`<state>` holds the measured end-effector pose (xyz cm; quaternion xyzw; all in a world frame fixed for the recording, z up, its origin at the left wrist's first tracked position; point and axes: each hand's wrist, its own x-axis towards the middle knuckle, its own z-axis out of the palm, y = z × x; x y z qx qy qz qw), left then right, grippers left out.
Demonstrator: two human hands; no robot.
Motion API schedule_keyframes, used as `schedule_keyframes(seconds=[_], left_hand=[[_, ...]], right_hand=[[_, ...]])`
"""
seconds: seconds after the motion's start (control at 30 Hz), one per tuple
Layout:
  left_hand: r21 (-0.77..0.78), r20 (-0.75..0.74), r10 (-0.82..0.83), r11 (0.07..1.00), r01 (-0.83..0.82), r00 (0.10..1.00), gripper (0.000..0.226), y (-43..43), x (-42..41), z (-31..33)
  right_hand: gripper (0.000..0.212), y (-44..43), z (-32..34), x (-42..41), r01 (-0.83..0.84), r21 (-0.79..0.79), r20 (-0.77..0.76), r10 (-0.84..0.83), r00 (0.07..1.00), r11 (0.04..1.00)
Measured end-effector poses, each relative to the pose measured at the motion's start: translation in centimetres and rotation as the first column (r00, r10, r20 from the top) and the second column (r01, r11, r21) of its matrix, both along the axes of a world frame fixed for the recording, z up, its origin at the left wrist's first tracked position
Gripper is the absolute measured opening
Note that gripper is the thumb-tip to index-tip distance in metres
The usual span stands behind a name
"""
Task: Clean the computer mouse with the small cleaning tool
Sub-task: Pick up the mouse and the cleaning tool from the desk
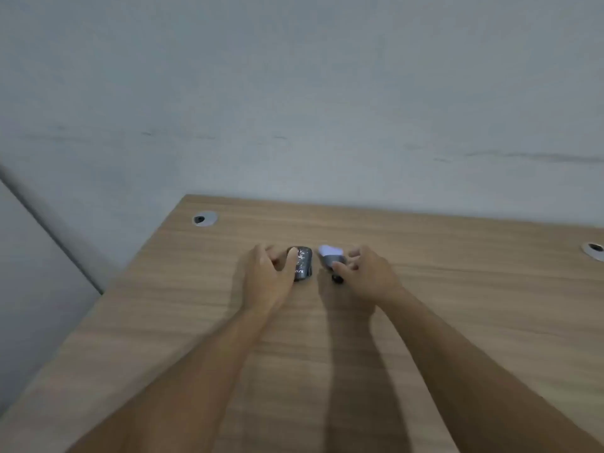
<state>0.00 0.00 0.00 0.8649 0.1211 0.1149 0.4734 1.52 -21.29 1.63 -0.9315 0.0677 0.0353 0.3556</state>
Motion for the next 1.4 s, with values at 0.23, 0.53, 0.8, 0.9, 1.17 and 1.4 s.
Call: schedule_keyframes(seconds=[0.23,0.53,0.8,0.9,1.17,1.4], left_hand=[[0.155,0.105,-0.059,0.987,0.042,0.993,0.084,-0.7,-2.3,-2.1],[0.342,0.08,0.024,0.938,-0.05,0.997,0.086,-1.3,-0.5,-2.6],[0.351,0.058,0.051,0.934,-0.068,0.997,0.068,-1.2,-1.0,-2.0],[0.366,0.069,0.048,0.928,-0.07,0.996,0.062,-1.0,-1.1,-1.7],[0.336,0.106,0.04,0.939,-0.073,0.994,0.066,-0.8,0.1,-2.8],[0.202,0.106,-0.076,0.978,0.053,0.991,0.056,1.2,0.8,-3.1]], right_hand=[[0.036,2.5,-4.1,-2.6,0.111,0.132,0.274,-0.143,0.951,0.985],[0.023,2.8,-5.4,-1.2,0.138,0.114,0.386,-0.172,0.907,0.984],[0.018,2.6,-4.7,-2.8,0.134,0.221,0.409,-0.216,0.886,0.966],[0.029,2.5,-4.5,-3.0,0.106,0.199,0.452,-0.187,0.872,0.974],[0.027,1.4,-4.9,-2.8,0.138,0.125,0.499,-0.183,0.847,0.982],[0.036,1.5,-4.6,-2.3,0.162,0.234,0.486,-0.259,0.835,0.959]])
